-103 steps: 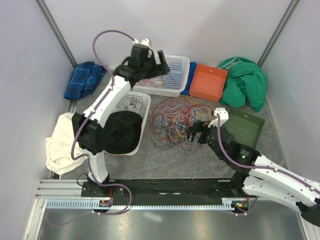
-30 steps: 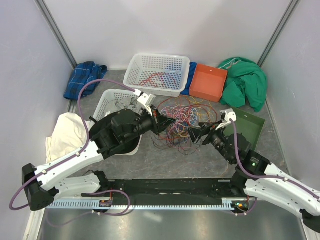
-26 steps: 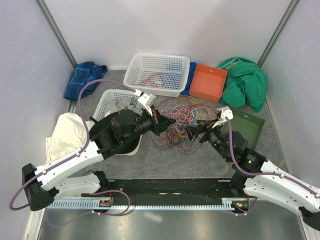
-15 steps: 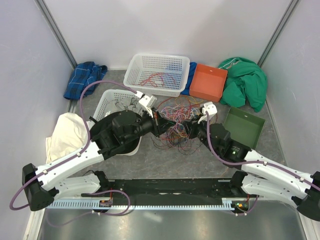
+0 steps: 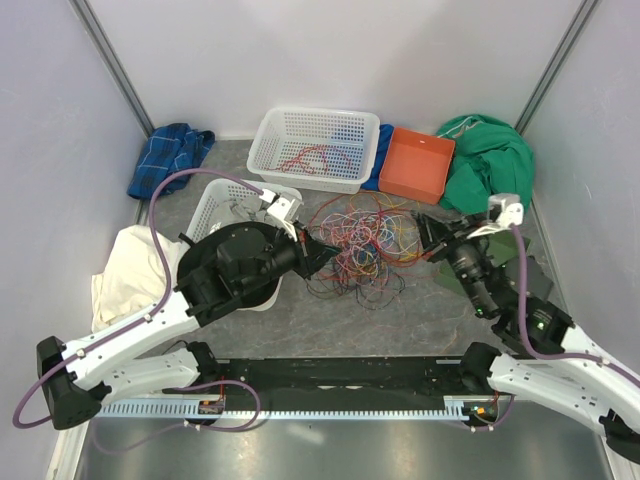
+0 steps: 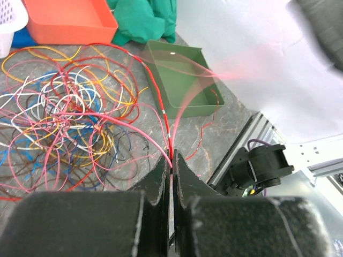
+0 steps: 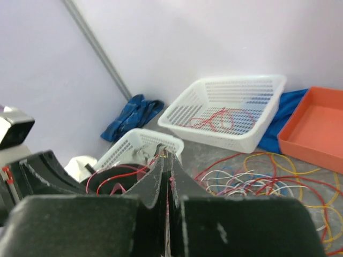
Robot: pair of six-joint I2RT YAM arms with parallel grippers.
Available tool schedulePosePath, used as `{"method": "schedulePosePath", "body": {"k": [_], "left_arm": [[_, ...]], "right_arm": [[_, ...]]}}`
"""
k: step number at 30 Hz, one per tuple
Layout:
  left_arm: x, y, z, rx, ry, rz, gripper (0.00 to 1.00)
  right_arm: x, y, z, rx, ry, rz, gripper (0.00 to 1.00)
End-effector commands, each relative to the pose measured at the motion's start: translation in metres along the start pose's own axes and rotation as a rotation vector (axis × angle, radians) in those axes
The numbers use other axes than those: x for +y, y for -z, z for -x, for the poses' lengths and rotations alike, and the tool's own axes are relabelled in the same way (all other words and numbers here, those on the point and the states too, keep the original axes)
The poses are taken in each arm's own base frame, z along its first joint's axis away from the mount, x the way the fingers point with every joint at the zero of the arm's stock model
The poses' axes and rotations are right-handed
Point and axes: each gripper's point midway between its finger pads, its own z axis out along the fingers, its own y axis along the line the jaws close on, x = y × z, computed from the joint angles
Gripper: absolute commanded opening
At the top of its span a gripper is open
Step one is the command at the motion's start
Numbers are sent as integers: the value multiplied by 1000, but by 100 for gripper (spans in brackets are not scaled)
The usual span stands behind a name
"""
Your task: Untangle the cables
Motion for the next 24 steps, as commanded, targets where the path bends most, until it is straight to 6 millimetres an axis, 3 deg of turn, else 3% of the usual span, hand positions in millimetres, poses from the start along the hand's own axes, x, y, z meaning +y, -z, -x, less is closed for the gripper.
{"method": "schedulePosePath", "body": {"k": [1, 4, 5, 8, 9, 11, 12, 13, 14, 17, 24], "left_arm": [[12, 2, -4, 3, -40, 43, 2], [19, 0, -13, 32, -47, 70, 12], [23, -2, -18, 46, -49, 86, 13], [26, -1, -21, 50, -48, 95, 9], [25, -1, -20, 43, -43, 92, 5], [22, -1, -19, 40, -39, 75, 3], [20, -2, -18, 37, -37, 67, 2], [17, -2, -16, 33, -37, 58, 2], [15, -2, -16, 38, -36, 45, 2], [9, -2, -13, 39, -39, 21, 2], [6, 0, -9, 30, -42, 11, 2]], "right_arm": [[-20, 11, 16, -22, 43, -88, 0], [-22, 17, 35, -56, 47, -101, 0], [-18, 17, 46, -70, 44, -97, 0], [-5, 11, 50, -37, 65, -58, 0], [-3, 8, 39, 11, 89, -47, 2], [6, -5, 14, 104, 119, -26, 27], [13, -8, -3, 161, 130, 17, 48], [15, -11, -15, 191, 132, 26, 54], [15, -13, -34, 237, 139, 31, 59], [22, -16, -62, 273, 129, 95, 65], [24, -22, -97, 353, 127, 116, 72]]}}
